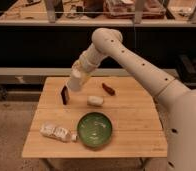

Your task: Place the ceramic cup over the eraser

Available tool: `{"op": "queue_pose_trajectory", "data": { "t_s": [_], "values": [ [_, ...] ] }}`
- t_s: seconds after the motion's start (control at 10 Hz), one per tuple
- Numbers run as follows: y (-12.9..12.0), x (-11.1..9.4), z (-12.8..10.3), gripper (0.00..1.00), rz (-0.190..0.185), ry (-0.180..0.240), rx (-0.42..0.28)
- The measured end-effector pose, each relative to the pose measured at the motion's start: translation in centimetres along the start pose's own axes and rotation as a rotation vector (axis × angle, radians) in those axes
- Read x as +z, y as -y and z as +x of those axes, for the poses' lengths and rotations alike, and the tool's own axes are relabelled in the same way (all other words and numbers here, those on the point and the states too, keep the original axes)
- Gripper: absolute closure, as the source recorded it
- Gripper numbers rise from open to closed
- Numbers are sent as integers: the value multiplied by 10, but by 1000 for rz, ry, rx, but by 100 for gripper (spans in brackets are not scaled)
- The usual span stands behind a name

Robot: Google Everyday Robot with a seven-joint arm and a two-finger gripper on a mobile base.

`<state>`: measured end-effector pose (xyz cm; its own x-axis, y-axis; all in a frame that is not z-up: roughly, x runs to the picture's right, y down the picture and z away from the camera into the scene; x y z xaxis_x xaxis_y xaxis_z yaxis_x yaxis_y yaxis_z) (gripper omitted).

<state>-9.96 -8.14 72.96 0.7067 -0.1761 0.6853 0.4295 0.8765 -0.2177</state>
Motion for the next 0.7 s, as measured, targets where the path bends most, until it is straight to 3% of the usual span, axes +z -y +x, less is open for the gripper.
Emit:
{"op": "queue_pose_trajectory", "data": {
  "t_s": [0.1, 0.7],
  "values": [
    [11, 16, 0, 100, -28, 14, -15],
    [39, 65, 3, 100, -118, 60, -23]
  ]
}}
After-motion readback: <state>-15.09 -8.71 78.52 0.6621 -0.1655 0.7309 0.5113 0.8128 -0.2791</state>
